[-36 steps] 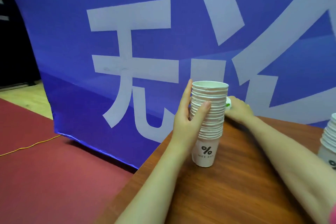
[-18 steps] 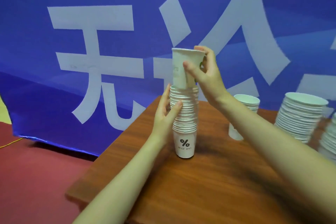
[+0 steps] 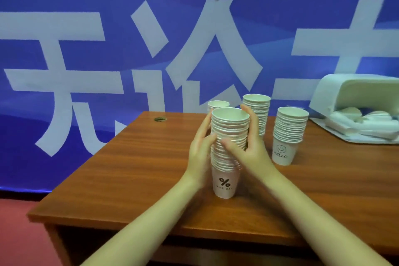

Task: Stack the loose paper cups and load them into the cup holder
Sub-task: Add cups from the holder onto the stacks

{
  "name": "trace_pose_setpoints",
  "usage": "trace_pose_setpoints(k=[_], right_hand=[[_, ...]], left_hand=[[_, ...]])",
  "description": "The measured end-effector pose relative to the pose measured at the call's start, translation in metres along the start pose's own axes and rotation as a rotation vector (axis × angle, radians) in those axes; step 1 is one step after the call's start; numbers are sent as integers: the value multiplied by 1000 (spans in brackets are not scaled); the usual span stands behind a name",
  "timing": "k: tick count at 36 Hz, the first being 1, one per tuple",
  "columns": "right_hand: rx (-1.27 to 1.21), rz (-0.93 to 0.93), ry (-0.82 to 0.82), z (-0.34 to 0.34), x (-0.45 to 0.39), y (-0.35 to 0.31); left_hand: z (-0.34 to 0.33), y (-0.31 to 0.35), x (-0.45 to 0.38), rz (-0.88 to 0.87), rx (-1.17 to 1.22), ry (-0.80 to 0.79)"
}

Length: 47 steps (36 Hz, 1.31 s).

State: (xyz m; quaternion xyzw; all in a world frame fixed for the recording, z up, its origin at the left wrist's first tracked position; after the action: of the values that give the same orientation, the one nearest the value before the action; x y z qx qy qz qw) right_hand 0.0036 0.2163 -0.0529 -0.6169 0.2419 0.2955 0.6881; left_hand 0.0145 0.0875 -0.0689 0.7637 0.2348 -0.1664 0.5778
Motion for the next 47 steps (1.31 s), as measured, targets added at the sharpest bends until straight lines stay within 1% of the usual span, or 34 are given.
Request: trace_pose_setpoints(k=[4,6,10,12,14,15,17,19,22,25,29,31,34,36,39,44,47], right_hand=[[92,12,81,37,8,7],[117,29,107,55,10,9],[134,-17,159,85,8,14],[142,-44,159,97,7,18],[158,-59,135,105,4,19],[174,-56,124,108,2,19],[239,-24,107,113,-3,16],[295,7,72,118,-8,12],[343,24,1,122,-19,-3],[357,-7,-80,123,-32,-16],[465,-83,-217,124,-47,-22],[516,-100,-255,124,-51,-24],[543,-111,-269,123,-55,-26],[538,-98,-271,121,-56,-26],[499,-93,-235,118,-60,-28],[418,-80,-179,117,-75,-46],[406,-36,-140,120,-87,-62]], left_hand=[[-34,-12,-2,62,83,-32],[-49,-20,-5,53,27,-45],[-59,-30,-26,-96,-255,-58],[-50,-29,-44,-210,-399,8],[-31,-32,-66,-253,-529,100],[-19,-37,-78,-222,-587,143],[3,-49,-100,-103,-673,221],[16,-60,-117,8,-711,250],[26,-74,-135,114,-710,220],[27,-90,-150,182,-643,172],[23,-104,-165,238,-508,91],[23,-107,-167,221,-500,57],[22,-103,-159,147,-508,20],[23,-96,-146,127,-495,16],[28,-82,-124,100,-470,-10],[41,-65,-90,139,-468,-54],[44,-51,-71,143,-479,-118]])
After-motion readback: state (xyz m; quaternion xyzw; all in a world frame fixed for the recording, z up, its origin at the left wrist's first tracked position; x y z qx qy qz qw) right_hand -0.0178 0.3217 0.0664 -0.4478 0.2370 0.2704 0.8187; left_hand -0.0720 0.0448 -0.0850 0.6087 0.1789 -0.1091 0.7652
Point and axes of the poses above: each hand's wrist, its own x-axis away from the middle knuckle, its own z-axis out of the back of the hand, y = z × x, the point moved 1 cm from there along -x, towards the middle knuckle, and after that the axes turned 7 degrees about y, right-handed, at the moved point
